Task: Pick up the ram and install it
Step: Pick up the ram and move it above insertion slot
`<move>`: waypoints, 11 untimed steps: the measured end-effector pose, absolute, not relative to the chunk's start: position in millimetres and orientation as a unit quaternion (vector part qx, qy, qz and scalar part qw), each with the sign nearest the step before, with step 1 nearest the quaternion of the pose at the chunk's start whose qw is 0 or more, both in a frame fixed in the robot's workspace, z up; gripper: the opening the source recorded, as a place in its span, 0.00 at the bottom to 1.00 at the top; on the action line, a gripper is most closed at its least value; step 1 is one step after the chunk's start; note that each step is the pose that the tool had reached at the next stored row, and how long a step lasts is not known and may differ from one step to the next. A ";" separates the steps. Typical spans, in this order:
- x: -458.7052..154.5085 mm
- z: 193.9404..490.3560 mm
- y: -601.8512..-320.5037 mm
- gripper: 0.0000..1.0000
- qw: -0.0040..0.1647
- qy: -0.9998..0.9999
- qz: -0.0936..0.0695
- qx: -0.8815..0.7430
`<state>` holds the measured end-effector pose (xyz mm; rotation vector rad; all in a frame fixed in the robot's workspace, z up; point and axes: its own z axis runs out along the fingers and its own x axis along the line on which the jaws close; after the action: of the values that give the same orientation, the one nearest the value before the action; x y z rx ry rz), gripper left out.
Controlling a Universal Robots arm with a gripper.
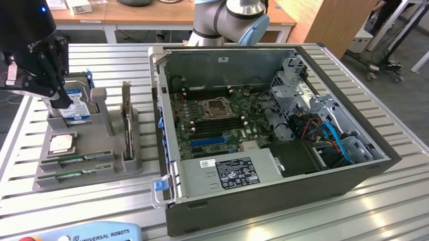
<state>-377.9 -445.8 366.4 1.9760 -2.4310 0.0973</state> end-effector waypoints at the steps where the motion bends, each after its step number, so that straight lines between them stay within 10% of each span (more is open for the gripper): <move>1: -377.9 366.3 -445.8 0.10 0.004 -0.772 0.031 0.635; 11: -377.9 365.7 -445.7 0.10 0.003 -0.752 0.032 0.658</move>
<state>-377.9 -445.7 365.7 2.0626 -2.3591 0.1003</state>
